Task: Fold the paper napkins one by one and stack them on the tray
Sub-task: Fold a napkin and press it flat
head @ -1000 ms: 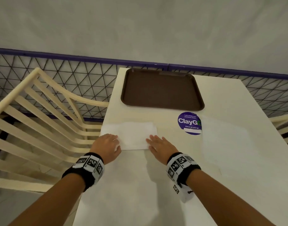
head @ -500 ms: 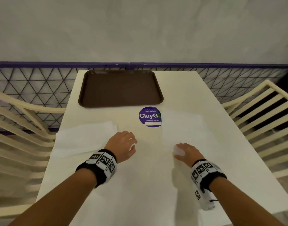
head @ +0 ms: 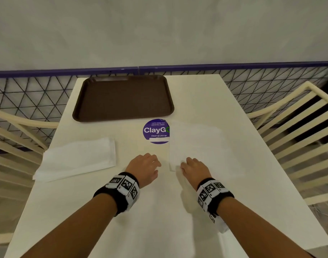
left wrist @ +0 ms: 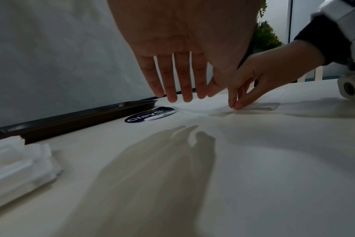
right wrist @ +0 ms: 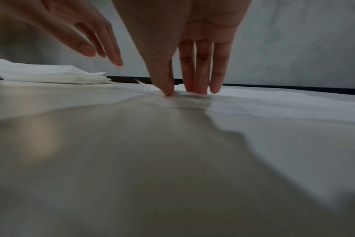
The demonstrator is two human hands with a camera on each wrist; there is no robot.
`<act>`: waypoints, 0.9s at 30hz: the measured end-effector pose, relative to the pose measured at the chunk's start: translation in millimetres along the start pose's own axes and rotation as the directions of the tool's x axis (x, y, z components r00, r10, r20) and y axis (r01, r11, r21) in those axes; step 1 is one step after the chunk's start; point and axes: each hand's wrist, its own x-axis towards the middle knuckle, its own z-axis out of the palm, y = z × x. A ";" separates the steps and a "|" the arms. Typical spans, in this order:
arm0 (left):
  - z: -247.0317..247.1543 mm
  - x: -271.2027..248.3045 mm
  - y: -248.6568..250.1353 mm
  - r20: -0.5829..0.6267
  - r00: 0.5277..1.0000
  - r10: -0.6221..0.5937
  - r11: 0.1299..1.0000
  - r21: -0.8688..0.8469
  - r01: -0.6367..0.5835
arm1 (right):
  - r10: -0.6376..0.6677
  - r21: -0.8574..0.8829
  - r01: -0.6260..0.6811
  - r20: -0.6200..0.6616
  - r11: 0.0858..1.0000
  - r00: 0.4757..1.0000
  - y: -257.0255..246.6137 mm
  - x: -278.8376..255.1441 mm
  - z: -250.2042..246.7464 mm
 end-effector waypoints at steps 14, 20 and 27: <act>-13.7 48.5 22.2 -0.126 0.989 -0.076 0.992 -0.110 0.062 | -0.135 0.172 0.238 -0.463 0.956 0.876 19.9 -9.2 -52.0; -30.9 27.8 9.5 -0.087 0.983 -0.164 0.950 -0.283 0.133 | -0.176 0.231 0.213 -0.171 0.949 0.969 -5.5 -18.7 -67.8; -10.8 -78.0 -13.4 0.236 0.924 -0.301 0.826 -0.419 0.376 | -0.319 0.263 0.262 0.204 0.929 0.926 -44.2 -29.0 -36.5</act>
